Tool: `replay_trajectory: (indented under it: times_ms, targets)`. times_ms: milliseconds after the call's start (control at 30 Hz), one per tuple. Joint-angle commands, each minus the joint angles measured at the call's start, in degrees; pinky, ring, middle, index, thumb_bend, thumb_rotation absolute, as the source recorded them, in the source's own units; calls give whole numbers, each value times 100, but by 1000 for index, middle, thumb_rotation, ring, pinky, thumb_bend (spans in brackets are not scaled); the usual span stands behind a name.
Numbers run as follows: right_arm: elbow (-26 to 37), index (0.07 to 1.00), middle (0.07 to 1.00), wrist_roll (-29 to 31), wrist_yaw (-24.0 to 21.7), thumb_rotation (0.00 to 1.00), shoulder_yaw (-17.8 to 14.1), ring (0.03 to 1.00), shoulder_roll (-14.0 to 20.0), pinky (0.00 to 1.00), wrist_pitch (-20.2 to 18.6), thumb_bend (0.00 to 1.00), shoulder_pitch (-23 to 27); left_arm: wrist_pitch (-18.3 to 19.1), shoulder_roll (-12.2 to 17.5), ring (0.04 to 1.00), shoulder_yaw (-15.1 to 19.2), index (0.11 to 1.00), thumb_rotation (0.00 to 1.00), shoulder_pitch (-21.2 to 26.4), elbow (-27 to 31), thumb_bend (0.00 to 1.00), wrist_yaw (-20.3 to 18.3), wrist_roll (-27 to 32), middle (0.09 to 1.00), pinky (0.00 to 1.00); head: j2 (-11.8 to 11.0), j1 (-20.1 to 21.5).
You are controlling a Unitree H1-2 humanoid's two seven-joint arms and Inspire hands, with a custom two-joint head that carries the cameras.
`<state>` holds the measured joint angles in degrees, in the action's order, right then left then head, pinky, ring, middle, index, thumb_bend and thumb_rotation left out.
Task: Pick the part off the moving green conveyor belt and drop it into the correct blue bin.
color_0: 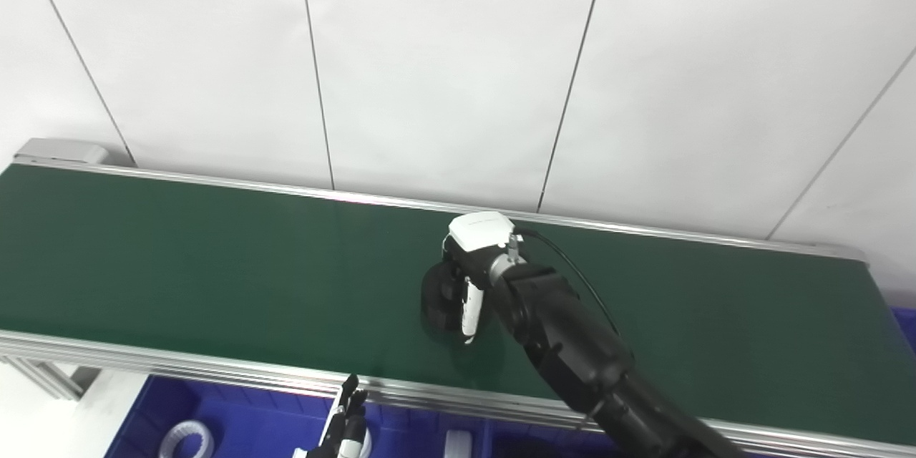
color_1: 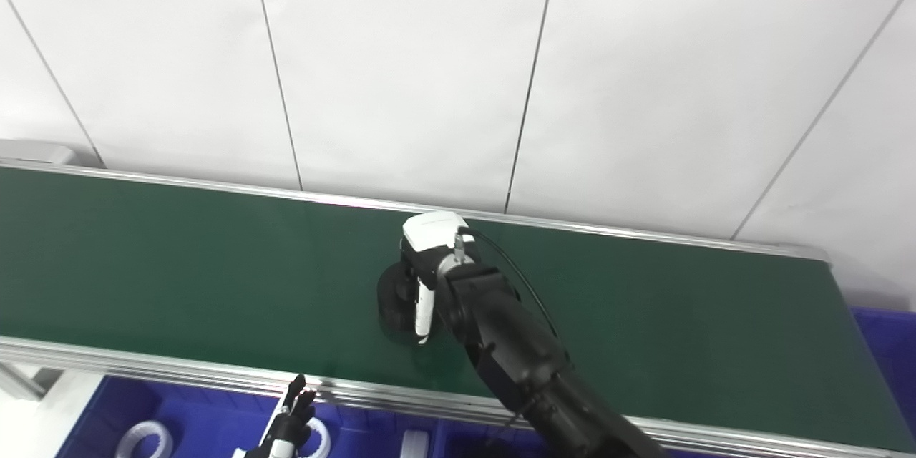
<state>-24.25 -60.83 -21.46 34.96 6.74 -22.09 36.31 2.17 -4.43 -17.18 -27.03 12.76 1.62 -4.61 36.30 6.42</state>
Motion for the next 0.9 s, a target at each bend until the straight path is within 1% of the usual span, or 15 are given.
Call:
replay_trajectory:
  times_ms: [0,100,133,200,433,467,533,567,600,667,733,767,867]
  targets:
    - [-140,534,430,128,427,15,6,351,-106,262,205,520,-157,-44,-572,973,-488,1000,979,-76,251,574,-30,64,971,996,-3,-5]
    - [-133,531,425,284,609,15,-7,332,-126,249,219,520,-256,-14,-560,972,-487,1000,983,-86,279,561,-39,75,970,999,5,0]
    - [-131,533,426,337,652,15,-7,349,-129,267,221,520,-285,-6,-560,968,-485,1000,977,-88,286,561,-39,80,970,996,5,2]
    - [-125,532,424,438,753,14,-21,351,-138,271,235,520,-359,6,-562,964,-477,1000,972,-92,292,561,-40,93,968,990,7,6]
    - [-21,528,420,614,867,13,-37,344,-122,265,210,520,-491,57,-547,960,-463,1000,962,-89,304,569,-38,120,963,989,-5,26]
    - [7,506,454,632,879,12,-38,349,-117,268,207,525,-501,60,-549,958,-459,1000,958,-88,302,566,-38,128,961,985,-5,26]
    - [127,529,441,738,971,13,-112,381,-114,296,256,522,-535,68,-535,958,-461,1000,958,-82,303,565,-49,125,962,983,-9,26]
    - [221,531,439,787,1018,13,-145,383,-104,298,275,522,-542,56,-523,959,-458,1000,958,-76,290,565,-59,132,962,983,-20,34]
    - [334,508,466,828,1032,12,-177,400,-90,314,275,525,-545,51,-515,961,-455,1000,960,-70,280,557,-68,138,964,992,-23,41]
    - [585,535,453,932,1021,14,-260,431,-66,342,227,521,-548,45,-508,961,-446,1000,961,-59,257,561,-69,133,962,998,-39,49]
    - [865,512,469,1121,1074,13,-432,411,-88,327,151,524,-576,60,-505,957,-439,1000,963,-49,252,565,-62,109,956,1000,-49,43]
    - [944,500,476,1185,1098,13,-482,383,-97,302,131,526,-587,65,-504,955,-436,1000,963,-45,251,565,-63,109,955,1000,-52,41]
    - [1608,493,479,1469,1076,12,-826,360,-120,286,4,528,-706,25,-482,951,-421,1000,958,-23,218,563,-71,104,954,996,-60,40]
